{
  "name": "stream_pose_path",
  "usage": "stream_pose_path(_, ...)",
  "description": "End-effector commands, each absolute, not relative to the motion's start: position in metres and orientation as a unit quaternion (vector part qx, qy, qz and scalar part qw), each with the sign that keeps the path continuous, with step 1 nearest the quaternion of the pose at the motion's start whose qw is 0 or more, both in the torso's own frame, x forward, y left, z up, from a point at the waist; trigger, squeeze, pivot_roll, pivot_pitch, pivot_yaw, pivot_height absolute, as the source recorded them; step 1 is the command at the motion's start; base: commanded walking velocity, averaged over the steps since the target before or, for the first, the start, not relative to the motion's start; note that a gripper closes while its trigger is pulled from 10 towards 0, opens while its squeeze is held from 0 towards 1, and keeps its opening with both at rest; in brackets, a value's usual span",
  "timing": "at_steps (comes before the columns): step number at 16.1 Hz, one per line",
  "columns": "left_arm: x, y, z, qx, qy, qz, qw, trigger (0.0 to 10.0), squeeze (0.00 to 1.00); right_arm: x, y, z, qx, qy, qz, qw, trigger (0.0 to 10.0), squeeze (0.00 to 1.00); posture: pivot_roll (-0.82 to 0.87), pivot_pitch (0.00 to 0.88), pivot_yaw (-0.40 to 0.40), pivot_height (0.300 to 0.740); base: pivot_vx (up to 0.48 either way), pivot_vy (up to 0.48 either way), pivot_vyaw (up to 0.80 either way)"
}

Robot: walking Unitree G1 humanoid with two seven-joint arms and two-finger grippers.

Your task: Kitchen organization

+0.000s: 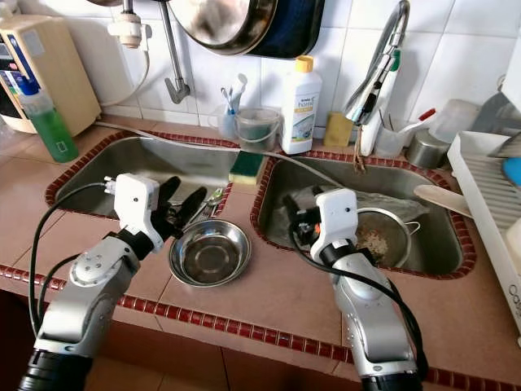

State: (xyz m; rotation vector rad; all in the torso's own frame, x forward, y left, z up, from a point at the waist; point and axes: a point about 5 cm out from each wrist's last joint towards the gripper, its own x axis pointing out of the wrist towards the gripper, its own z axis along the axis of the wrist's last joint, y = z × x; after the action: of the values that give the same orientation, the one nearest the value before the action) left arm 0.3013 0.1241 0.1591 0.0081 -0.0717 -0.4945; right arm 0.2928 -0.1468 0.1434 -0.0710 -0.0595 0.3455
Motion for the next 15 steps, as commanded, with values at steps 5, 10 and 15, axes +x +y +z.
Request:
stream_pose_path(5, 0.298, 0.131, 0.17, 0.029, -0.032, -0.259, 0.965, 10.0, 0.0, 0.3, -0.145, 0.147, -0.042, -0.015, 0.234, 0.971, 10.0, 0.0, -0.19, 0.0, 0.002, 0.736, 0.0, 0.0, 0.0)
stream_pose_path(10, 0.301, 0.145, 0.173, 0.03, -0.029, -0.233, 0.972, 10.0, 0.0, 0.307, -0.135, 0.148, -0.034, -0.001, 0.288, 0.957, 10.0, 0.0, -0.17, 0.0, -0.01, 0.736, 0.0, 0.0, 0.0)
stream_pose_path(15, 0.302, 0.144, 0.174, 0.031, -0.032, -0.223, 0.974, 10.0, 0.0, 0.309, -0.133, 0.147, -0.028, -0.003, 0.29, 0.957, 10.0, 0.0, -0.16, 0.0, -0.006, 0.736, 0.0, 0.344, 0.0)
